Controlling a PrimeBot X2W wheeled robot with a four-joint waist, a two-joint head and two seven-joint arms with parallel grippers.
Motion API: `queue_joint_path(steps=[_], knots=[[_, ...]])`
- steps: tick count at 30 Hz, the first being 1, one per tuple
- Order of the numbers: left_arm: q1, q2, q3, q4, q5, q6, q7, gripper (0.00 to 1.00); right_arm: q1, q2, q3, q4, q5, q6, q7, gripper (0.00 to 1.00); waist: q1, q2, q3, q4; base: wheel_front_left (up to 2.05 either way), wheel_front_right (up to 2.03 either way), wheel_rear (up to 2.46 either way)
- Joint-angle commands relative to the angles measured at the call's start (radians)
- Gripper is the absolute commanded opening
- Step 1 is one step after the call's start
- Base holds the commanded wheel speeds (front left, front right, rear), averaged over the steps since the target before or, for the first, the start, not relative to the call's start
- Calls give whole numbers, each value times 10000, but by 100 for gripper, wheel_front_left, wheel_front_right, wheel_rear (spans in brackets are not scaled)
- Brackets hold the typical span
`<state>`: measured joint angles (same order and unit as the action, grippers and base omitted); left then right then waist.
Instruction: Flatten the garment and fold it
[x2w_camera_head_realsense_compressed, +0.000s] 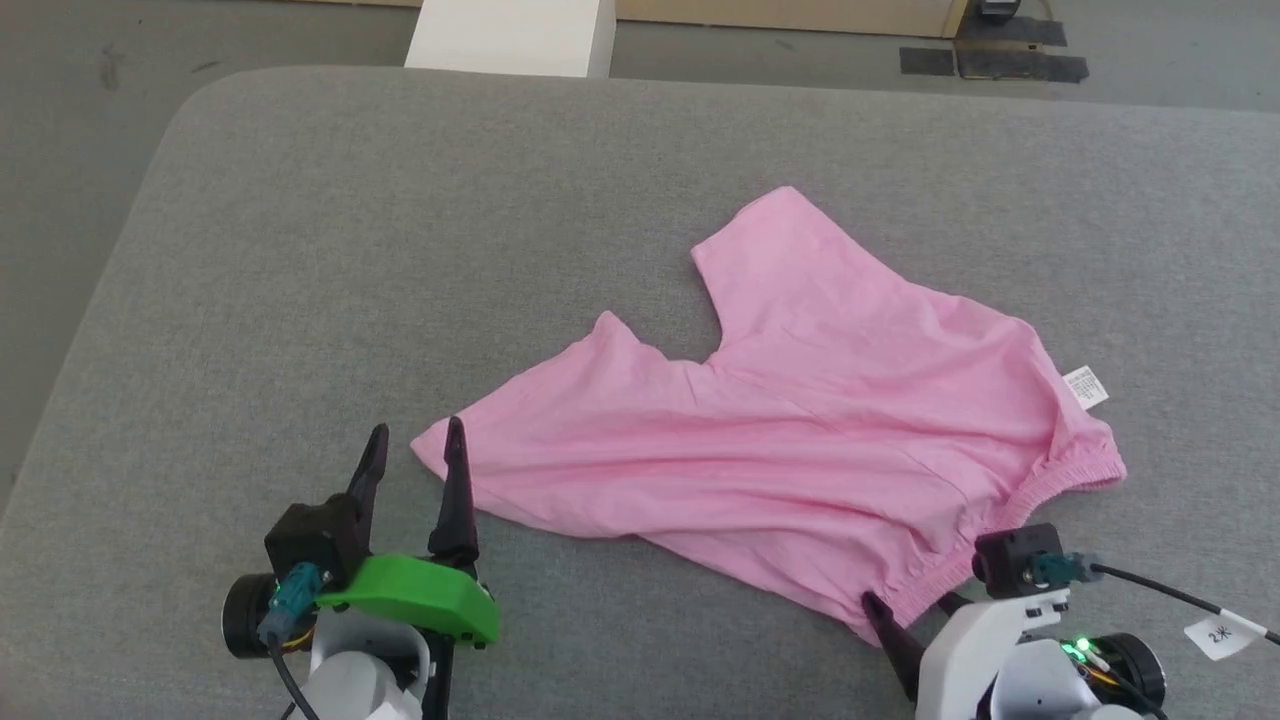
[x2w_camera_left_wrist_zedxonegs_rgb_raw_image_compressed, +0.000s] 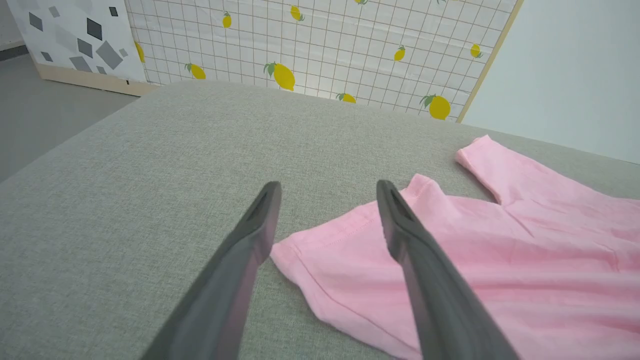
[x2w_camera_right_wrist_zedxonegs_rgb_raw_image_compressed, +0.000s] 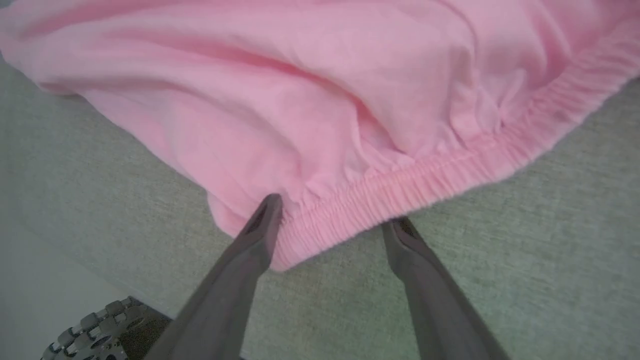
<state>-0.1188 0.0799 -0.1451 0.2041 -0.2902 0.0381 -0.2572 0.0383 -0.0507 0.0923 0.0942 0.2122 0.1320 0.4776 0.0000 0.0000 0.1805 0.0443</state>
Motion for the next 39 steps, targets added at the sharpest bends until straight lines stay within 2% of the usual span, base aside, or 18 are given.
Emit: queue_joint_path(steps=[1,2,3,4,5,12,15,18,25,29,30,31,32,35,39], knots=[[1,-69,38,15,64,-71,-44,100,-185,5,40,191,-8,-13,-102,100,0,0,37,37,0,0,0],[-3,-88,54,29,77,-97,-44,100,-230,5,43,344,-2,-13,-75,88,0,0,46,47,0,0,0],[-4,-102,68,40,86,-116,-44,100,-267,5,47,433,7,-13,-72,27,0,0,50,51,0,0,0],[5,-120,82,91,78,-137,-45,100,-308,5,49,515,7,-13,-97,3,0,0,49,52,0,0,0],[5,-133,92,128,78,-152,-45,100,-334,5,43,573,5,-13,-116,0,0,0,49,51,0,0,0],[-64,-185,222,503,116,-116,-44,100,-472,5,-46,625,118,-13,-176,0,0,0,20,-28,0,0,0],[-297,-104,210,829,90,-94,273,100,-514,5,-62,485,219,-13,-188,0,0,0,42,-64,0,0,0],[-791,80,210,1272,26,-5,1364,100,-568,5,-59,321,268,-13,-177,0,0,0,115,-84,0,0,0],[-2007,449,513,2164,-345,577,4358,100,-719,5,130,89,358,-13,-82,0,0,0,385,-267,0,0,0],[-2334,512,423,2447,-604,554,5825,100,-784,5,196,19,388,-13,-66,0,0,0,557,-389,0,0,0],[-2361,504,398,2458,-664,532,6055,84,-796,5,183,8,388,-13,-70,0,0,0,580,-414,0,0,0],[-2359,448,389,2459,-809,490,6335,35,-808,5,147,-3,382,-13,-82,0,0,0,603,-435,0,0,0],[-2343,398,375,2444,-939,428,6532,0,-816,5,110,-9,369,-13,-90,0,0,0,621,-445,0,0,0],[-2221,283,289,2343,-1263,237,7011,0,-844,5,-23,-16,339,-13,-99,0,0,0,646,-453,0,0,0],[-2120,192,333,1982,-1631,6,7015,0,-916,5,-295,-51,370,-13,-141,0,0,0,547,-394,0,0,0]])
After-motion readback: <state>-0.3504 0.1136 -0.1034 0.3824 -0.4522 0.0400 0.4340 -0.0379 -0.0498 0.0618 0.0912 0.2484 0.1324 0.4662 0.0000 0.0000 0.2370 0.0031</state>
